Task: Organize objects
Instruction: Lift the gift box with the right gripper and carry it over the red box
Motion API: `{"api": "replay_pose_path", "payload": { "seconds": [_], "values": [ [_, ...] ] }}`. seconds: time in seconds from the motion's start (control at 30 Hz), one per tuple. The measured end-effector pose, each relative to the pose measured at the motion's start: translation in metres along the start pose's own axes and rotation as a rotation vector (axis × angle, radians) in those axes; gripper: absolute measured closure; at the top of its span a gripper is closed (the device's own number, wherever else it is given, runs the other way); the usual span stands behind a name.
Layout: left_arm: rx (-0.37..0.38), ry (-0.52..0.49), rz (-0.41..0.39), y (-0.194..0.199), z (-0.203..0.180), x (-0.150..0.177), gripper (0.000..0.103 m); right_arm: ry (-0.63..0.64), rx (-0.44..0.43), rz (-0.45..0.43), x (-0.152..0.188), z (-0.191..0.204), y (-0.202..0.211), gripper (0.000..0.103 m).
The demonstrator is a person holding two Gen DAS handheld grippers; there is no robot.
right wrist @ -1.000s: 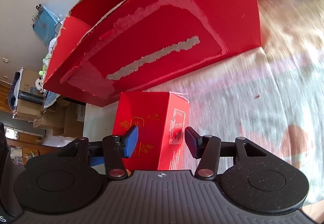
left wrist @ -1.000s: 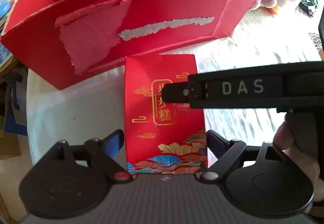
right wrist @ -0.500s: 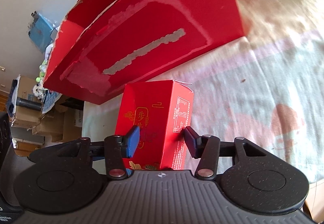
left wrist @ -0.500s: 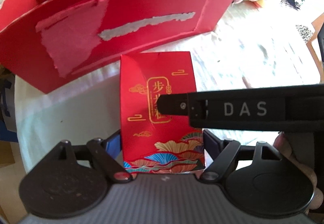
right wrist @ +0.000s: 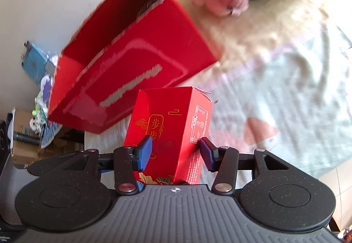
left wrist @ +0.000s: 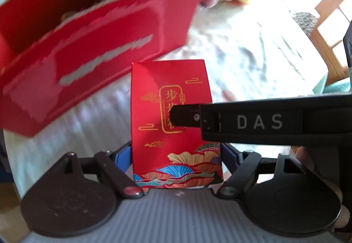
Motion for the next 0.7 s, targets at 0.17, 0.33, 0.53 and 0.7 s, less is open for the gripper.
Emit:
{"api": "replay_pose_path", "payload": {
  "seconds": [0.17, 0.33, 0.53, 0.7],
  "values": [
    [0.027, -0.066, -0.051, 0.023, -0.022, -0.017, 0.024, 0.016, 0.022, -0.089, -0.013, 0.003, 0.036, 0.052],
    [0.046, -0.117, -0.138, 0.058, -0.038, -0.035, 0.024, 0.029, 0.016, -0.178, -0.031, 0.012, 0.072, 0.052],
    [0.053, -0.13, -0.251, 0.099, -0.037, -0.062, 0.024, 0.108, 0.009, -0.275, -0.063, 0.043, 0.094, 0.054],
    [0.032, -0.089, -0.314, 0.121, -0.013, -0.086, 0.024, 0.208, -0.007, -0.292, -0.091, 0.072, 0.08, 0.054]
  ]
}}
Point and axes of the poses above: each gripper's, at about its wrist camera, not at the fingertips, and y roughly against the way its jaws point, z to its left, x to its underside, the point moved 9 cm from there along -y, roughly the way its jaws point, and after that the axes turned 6 degrees about z, right-handed, at the moved point
